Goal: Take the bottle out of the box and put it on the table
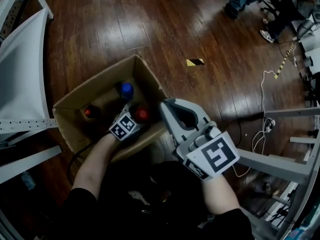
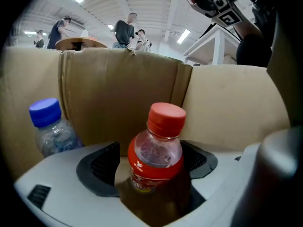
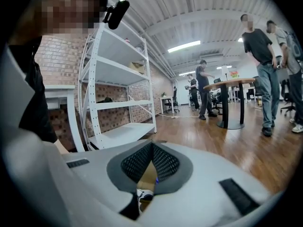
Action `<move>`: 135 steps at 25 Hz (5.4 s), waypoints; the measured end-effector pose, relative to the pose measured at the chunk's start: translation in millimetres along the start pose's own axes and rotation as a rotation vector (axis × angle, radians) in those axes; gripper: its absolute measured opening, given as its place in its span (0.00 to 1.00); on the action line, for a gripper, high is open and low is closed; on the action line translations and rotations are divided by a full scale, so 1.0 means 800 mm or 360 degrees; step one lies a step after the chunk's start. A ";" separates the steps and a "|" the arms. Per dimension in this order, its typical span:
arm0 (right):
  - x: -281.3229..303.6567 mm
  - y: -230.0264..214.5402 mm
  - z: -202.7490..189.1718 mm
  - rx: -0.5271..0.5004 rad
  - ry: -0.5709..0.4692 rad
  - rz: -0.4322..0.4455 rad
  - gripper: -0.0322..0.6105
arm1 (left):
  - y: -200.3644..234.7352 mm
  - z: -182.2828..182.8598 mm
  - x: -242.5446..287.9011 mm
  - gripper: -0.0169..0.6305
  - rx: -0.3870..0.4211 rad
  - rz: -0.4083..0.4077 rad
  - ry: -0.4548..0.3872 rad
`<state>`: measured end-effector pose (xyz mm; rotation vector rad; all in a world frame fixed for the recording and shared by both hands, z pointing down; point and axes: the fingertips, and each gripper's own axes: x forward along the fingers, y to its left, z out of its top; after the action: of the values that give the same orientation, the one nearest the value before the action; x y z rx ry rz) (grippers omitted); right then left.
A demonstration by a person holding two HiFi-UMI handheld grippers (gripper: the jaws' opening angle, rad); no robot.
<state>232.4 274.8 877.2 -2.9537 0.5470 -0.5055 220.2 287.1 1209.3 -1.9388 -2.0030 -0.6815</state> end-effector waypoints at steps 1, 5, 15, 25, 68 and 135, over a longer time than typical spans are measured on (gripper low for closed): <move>-0.001 -0.003 -0.001 0.0004 0.0008 -0.0006 0.06 | -0.001 -0.001 0.005 0.64 0.0005 -0.0003 0.0008; -0.004 -0.018 -0.006 -0.0011 0.0036 -0.0047 0.06 | -0.008 -0.001 0.016 0.56 0.0082 0.0007 0.0035; 0.022 -0.024 -0.015 0.0010 0.0003 -0.0069 0.06 | -0.009 0.078 -0.045 0.53 -0.0023 0.0086 -0.0127; -0.069 0.021 0.177 0.0066 0.0052 -0.0108 0.06 | -0.023 0.333 -0.275 0.53 -0.0181 0.0303 -0.0294; -0.126 0.595 0.641 -0.0597 -0.0095 0.1945 0.06 | -0.316 0.646 -1.025 0.53 -0.0713 0.2296 -0.0606; 0.032 1.262 0.405 -0.0974 0.0422 0.2607 0.06 | -0.486 0.079 -1.624 0.54 -0.1550 0.3563 -0.0620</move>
<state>29.8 -663.7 426.7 -1.6447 2.9442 -0.4643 -69.4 -798.3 446.2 -3.0251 1.3924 -0.4014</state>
